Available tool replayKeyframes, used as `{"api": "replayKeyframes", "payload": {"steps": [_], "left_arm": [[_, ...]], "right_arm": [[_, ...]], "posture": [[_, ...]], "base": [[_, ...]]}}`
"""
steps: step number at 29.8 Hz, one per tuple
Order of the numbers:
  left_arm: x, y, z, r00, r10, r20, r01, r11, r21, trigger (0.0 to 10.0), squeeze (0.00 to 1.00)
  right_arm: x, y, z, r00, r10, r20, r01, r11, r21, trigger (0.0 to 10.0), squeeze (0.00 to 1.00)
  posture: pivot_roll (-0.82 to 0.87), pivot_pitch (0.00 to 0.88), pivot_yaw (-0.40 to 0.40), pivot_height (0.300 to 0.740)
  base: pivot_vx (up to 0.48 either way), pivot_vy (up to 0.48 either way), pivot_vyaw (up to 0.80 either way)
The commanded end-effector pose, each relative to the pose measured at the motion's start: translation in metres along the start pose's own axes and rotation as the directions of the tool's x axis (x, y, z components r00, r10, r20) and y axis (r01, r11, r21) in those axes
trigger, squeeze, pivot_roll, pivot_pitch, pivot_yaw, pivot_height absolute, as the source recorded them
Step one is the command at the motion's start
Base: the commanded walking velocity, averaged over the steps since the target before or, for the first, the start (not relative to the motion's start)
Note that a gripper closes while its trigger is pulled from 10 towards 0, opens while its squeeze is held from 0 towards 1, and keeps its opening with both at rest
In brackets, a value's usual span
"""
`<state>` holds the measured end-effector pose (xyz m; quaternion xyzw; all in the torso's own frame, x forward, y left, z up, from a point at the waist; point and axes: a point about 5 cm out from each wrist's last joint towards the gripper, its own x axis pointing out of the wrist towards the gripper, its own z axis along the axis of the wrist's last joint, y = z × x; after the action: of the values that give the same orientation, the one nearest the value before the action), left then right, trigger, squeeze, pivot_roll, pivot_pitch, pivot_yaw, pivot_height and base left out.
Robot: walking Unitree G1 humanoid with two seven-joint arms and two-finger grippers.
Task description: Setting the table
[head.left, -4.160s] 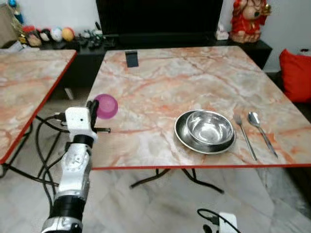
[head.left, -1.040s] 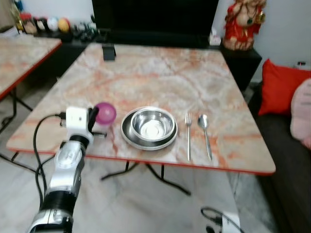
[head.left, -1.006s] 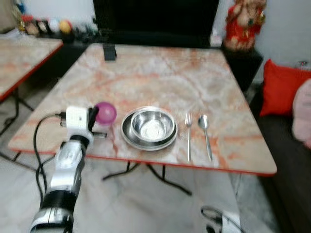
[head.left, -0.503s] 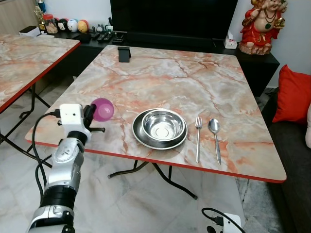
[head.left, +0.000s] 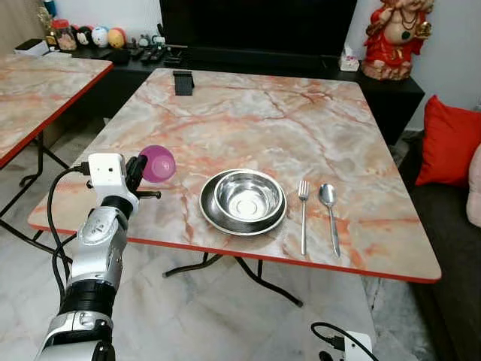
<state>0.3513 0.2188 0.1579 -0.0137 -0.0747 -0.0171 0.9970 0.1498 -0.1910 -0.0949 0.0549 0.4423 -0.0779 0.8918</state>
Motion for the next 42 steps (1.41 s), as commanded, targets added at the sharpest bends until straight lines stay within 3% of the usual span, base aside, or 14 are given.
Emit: {"api": "replayKeyframes", "payload": {"steps": [1,33,42], "left_arm": [[0.003,-0.001,0.005,1.000,-0.008,0.008,0.008,1.000,-0.004,10.0,0.00],[0.005,-0.011,0.007,0.999,-0.048,0.018,0.049,0.998,-0.027,10.0,0.00],[0.012,-0.008,0.027,0.997,-0.041,0.060,0.046,0.995,-0.087,10.0,0.00]], "right_arm": [[0.000,0.000,0.000,1.000,-0.008,0.003,0.008,1.000,0.009,10.0,0.00],[-0.001,0.000,-0.003,1.000,-0.009,-0.005,0.009,1.000,0.019,10.0,0.00],[0.000,-0.001,-0.001,1.000,-0.009,-0.001,0.009,1.000,0.013,10.0,0.00]], "posture": [[-0.01,0.000,-0.048,0.731],[-0.01,0.000,-0.045,0.731],[0.00,0.000,-0.054,0.731]], "base": [[0.000,0.000,0.00],[0.198,0.000,-0.11],[0.000,0.000,-0.17]]}}
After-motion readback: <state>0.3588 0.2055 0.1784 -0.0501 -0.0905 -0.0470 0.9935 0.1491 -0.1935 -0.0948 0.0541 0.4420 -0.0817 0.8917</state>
